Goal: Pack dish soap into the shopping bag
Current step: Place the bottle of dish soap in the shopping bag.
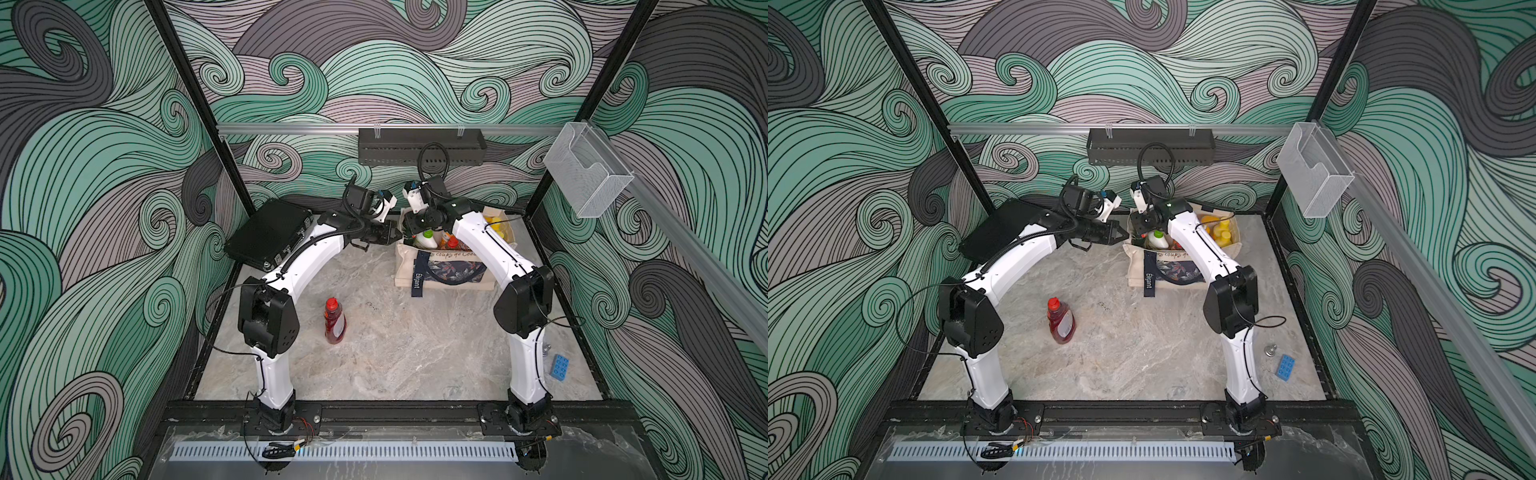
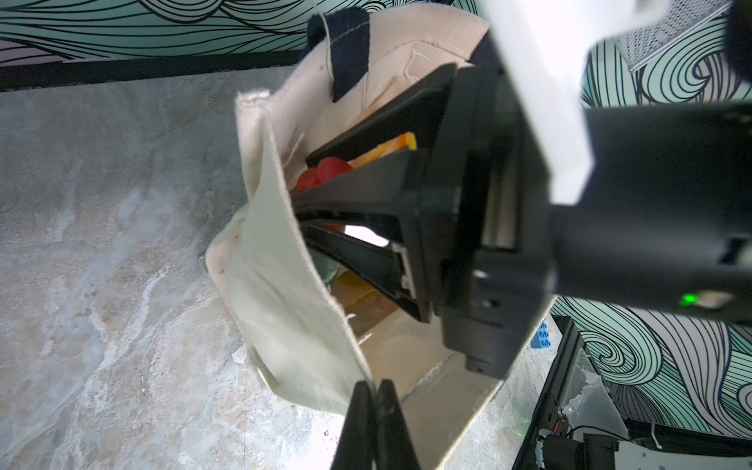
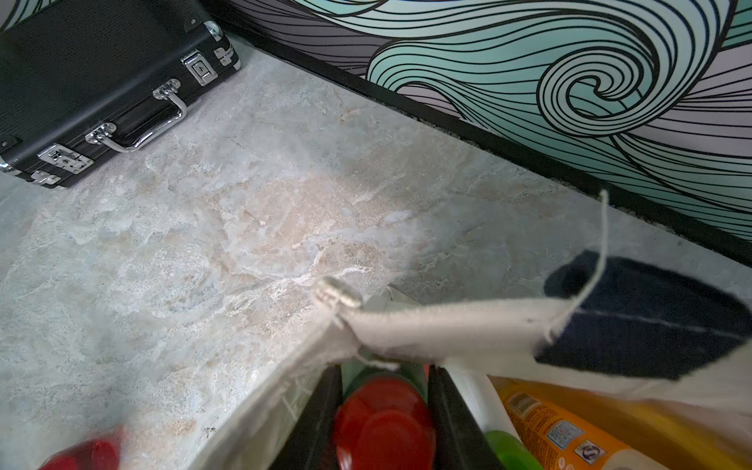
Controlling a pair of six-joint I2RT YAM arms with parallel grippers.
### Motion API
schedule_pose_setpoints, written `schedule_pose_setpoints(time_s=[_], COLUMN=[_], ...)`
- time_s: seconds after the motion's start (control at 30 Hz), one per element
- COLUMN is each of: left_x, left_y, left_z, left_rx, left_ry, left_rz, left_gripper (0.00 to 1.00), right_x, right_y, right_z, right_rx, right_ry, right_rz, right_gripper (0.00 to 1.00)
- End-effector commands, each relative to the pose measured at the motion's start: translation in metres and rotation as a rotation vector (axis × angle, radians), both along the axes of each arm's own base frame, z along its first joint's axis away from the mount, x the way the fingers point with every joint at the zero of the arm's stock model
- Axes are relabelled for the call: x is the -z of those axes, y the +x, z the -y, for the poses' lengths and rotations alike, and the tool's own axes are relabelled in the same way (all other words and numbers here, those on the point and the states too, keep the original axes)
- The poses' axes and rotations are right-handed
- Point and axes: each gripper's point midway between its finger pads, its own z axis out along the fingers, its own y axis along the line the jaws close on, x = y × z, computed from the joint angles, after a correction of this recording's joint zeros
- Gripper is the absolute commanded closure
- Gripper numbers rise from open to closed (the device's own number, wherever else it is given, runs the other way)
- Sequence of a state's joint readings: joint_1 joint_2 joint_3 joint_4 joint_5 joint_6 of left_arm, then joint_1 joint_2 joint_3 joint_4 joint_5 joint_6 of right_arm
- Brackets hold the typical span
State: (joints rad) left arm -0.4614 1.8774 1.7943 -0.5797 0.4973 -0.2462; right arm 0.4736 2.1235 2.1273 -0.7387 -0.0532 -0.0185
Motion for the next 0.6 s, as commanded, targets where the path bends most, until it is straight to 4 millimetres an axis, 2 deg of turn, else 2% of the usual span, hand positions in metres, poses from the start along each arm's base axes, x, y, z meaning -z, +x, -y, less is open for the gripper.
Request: schedule_pose_setpoints(time_s=[0.0, 0.43, 0.57], left_x=[-0.025, -0.023, -0.022], left_y=[-0.006, -0.005, -0.004], left_z=[-0.001, -0.003, -0.003], left_rx=[0.004, -0.001, -0.003], left_ry=[-0.022, -0.015, -0.012], left_rz=[0.059, 0.061, 0.060], left_gripper=[1.00, 1.00, 1.00], right_x=[-0.017, 0.016, 0.019], right_y=[0.018, 0.018, 0.018], right_z=[-0.009, -0.004, -0.003], right_rx=[0.013, 0.029, 0.031], right_ry=[0.041, -0.010, -0.016], right_rz=[0.098, 0.063, 0.058], right_gripper=[1.00, 1.00, 1.00])
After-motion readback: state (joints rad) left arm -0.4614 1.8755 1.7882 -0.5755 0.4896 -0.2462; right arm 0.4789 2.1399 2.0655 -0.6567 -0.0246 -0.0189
